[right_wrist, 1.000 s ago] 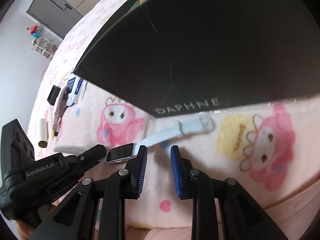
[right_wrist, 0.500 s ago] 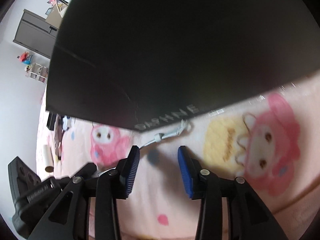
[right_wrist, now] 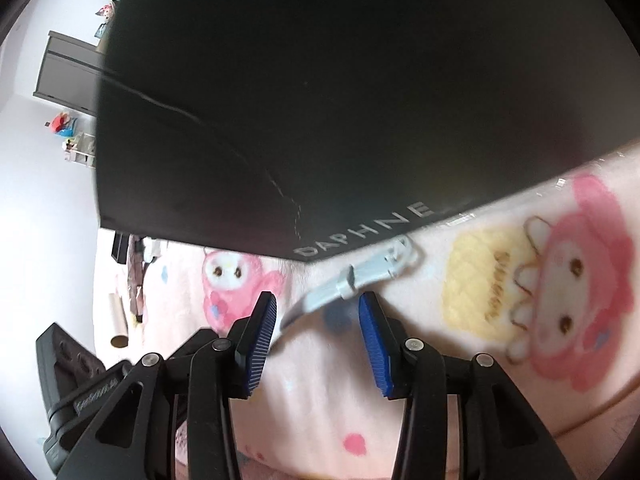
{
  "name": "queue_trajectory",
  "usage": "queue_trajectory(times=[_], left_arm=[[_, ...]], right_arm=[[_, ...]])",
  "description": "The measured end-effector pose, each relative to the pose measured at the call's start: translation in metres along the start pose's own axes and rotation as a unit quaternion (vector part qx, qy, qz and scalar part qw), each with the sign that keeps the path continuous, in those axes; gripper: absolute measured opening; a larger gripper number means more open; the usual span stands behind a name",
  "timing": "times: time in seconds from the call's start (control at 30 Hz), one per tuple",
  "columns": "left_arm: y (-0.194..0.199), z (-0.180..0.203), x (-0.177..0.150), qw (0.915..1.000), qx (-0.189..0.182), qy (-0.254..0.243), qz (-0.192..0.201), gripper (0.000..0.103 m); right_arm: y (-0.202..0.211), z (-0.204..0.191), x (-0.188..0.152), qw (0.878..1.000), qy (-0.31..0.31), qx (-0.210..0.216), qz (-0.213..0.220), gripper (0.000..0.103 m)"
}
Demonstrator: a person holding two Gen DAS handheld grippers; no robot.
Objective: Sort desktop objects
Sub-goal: 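Carry the smartwatch with the left tool into the black box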
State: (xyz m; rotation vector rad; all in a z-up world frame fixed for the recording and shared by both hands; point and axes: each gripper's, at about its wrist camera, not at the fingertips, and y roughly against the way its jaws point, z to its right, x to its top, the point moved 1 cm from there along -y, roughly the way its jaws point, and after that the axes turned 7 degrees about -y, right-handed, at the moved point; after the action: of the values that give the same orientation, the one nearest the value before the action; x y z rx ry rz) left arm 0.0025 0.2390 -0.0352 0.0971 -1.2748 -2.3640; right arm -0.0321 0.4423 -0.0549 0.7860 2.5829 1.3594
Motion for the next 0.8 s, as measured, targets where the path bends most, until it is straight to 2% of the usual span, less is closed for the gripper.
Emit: queue_trajectory(times=[0.03,0.13,0.23,0.4,0.5,0.57,0.7,0.8], left_arm=[[0.000,0.002,0.000,1.0000,0.003,-0.006,0.001,0.014],[0.005,0.007,-0.001,0.9998,-0.008,-0.019,0.006,0.008],[0.016,0.010,-0.002,0.9992,-0.025,-0.026,0.015,0.007],[0.036,0.019,-0.006,0.9979,-0.041,-0.039,0.033,0.007],[0.050,0.028,-0.005,0.9966,-0.066,-0.039,0.031,0.007],[0.064,0.042,-0.001,0.9947,-0.075,-0.055,0.043,0.007],[0.084,0.084,0.014,0.9880,-0.101,-0.100,0.060,0.007],[0.085,0.122,0.029,0.9824,-0.118,-0.133,0.059,0.007]], right_arm=[[-0.001,-0.002,0.000,1.000,0.007,0.001,0.004,0.039],[0.004,-0.007,-0.001,1.000,0.027,0.008,0.009,0.012],[0.016,-0.016,-0.007,0.999,0.048,0.016,0.011,0.008],[0.045,-0.024,-0.021,0.996,0.077,0.037,0.032,0.007],[0.067,-0.038,-0.024,0.992,0.095,0.057,0.060,0.007],[0.083,-0.048,-0.023,0.988,0.113,0.064,0.080,0.007],[0.118,-0.061,-0.006,0.982,0.130,0.096,0.102,0.007],[0.145,-0.068,0.021,0.973,0.153,0.092,0.145,0.007]])
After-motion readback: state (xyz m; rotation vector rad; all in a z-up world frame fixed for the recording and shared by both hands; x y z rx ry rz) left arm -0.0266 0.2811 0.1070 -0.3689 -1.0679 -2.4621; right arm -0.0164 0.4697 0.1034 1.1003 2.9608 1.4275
